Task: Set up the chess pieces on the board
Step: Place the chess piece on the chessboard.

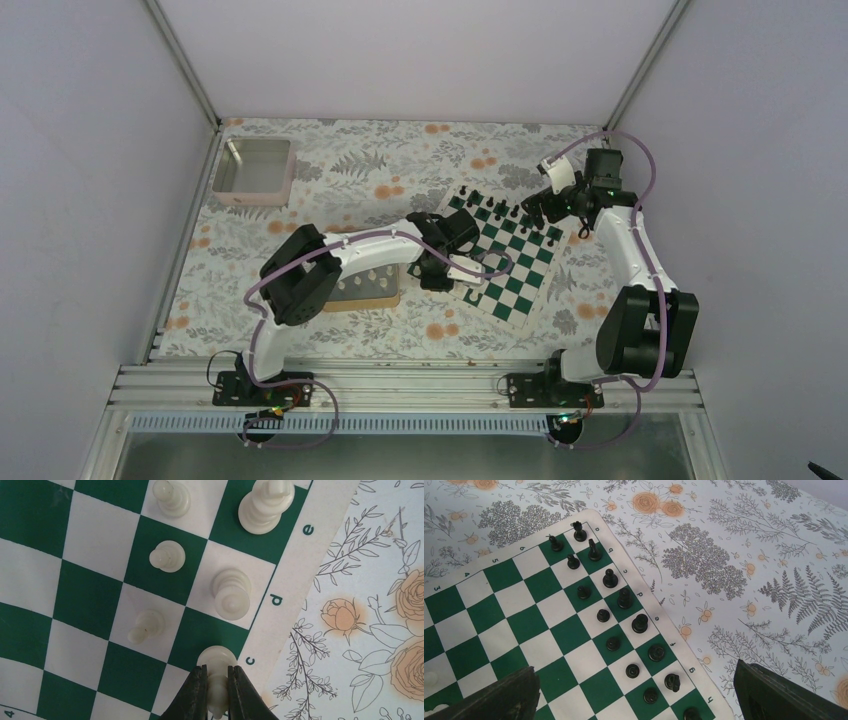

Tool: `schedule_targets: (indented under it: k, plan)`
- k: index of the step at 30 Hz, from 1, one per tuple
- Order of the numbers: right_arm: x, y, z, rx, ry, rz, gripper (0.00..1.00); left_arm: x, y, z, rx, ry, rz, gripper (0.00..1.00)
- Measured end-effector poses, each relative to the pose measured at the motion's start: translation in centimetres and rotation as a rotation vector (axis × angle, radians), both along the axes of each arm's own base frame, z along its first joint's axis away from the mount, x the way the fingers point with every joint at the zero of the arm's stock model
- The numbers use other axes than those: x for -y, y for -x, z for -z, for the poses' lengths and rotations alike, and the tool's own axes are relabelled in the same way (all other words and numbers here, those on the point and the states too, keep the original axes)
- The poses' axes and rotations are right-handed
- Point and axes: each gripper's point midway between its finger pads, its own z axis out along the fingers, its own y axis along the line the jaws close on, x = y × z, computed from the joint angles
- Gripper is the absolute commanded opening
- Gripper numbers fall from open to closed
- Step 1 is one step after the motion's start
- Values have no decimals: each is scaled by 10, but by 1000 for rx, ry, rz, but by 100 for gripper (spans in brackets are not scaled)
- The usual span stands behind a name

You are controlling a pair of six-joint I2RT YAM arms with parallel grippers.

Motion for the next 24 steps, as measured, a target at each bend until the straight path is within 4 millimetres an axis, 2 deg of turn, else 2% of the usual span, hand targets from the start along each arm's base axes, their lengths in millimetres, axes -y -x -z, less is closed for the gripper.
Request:
schedule_targets:
  k: [9, 13, 19, 22, 24]
  plan:
    - [0, -1, 0, 4, 0, 0, 100, -1, -3, 15, 0, -33, -5, 6]
    - [0, -1, 0, 4, 0, 0, 100, 1, -6, 13, 11, -28, -6, 6]
    - [0, 0, 1, 2, 0, 0, 100, 1, -6, 13, 11, -29, -6, 14]
    - [0, 0, 3, -1, 0, -1, 100, 1, -6, 13, 12, -30, -4, 23]
    - [0, 1, 4, -4, 0, -1, 100, 0, -6, 13, 12, -31, -5, 24]
